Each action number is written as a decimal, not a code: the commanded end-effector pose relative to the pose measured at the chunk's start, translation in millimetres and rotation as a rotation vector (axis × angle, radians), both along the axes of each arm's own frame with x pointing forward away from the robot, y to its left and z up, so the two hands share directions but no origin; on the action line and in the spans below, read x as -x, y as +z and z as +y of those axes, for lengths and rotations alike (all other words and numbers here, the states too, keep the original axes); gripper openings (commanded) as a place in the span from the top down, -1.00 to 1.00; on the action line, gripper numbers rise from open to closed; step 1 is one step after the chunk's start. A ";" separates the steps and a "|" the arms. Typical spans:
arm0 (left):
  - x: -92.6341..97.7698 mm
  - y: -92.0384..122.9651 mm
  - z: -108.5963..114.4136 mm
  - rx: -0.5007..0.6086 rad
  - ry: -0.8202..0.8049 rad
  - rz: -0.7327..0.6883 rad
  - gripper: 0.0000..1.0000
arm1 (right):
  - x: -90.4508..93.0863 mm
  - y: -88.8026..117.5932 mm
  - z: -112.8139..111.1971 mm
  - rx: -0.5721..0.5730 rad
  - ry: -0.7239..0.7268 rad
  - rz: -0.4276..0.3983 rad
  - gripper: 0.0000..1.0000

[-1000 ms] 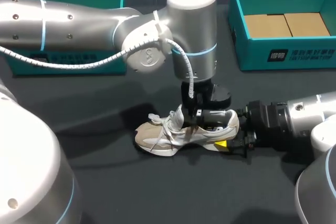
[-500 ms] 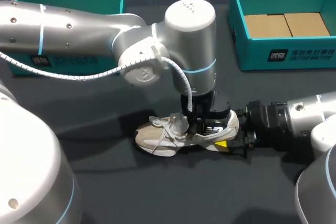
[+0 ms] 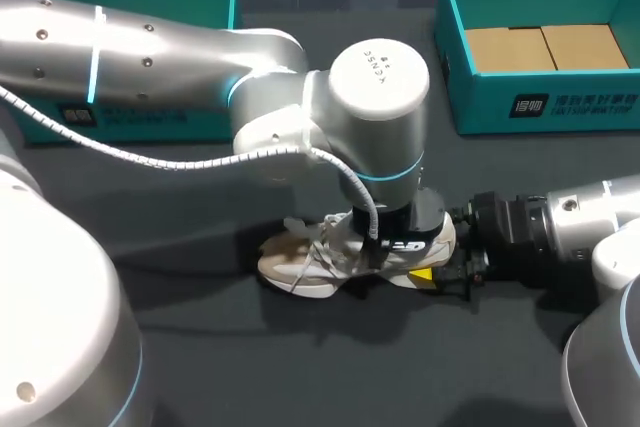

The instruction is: Take the shoe out of the shoebox, open the shoe tongue, remove and reinsert the insole, then place the shoe into the shoebox

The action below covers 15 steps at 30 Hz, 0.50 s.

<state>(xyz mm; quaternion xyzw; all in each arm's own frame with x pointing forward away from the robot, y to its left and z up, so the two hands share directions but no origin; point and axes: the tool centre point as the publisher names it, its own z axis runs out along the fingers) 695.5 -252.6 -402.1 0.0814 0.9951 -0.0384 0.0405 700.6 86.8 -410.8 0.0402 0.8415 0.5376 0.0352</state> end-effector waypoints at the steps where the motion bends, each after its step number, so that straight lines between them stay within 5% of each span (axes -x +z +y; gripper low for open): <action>1: -11.7 -19.0 -5.8 -0.001 0.024 0.002 1.00 | 0.8 -0.8 0.2 0.003 0.001 0.001 1.00; 15: -6.3 20.3 21.6 0.180 0.015 0.233 1.00 | 0.8 -0.8 0.2 0.003 0.001 0.001 1.00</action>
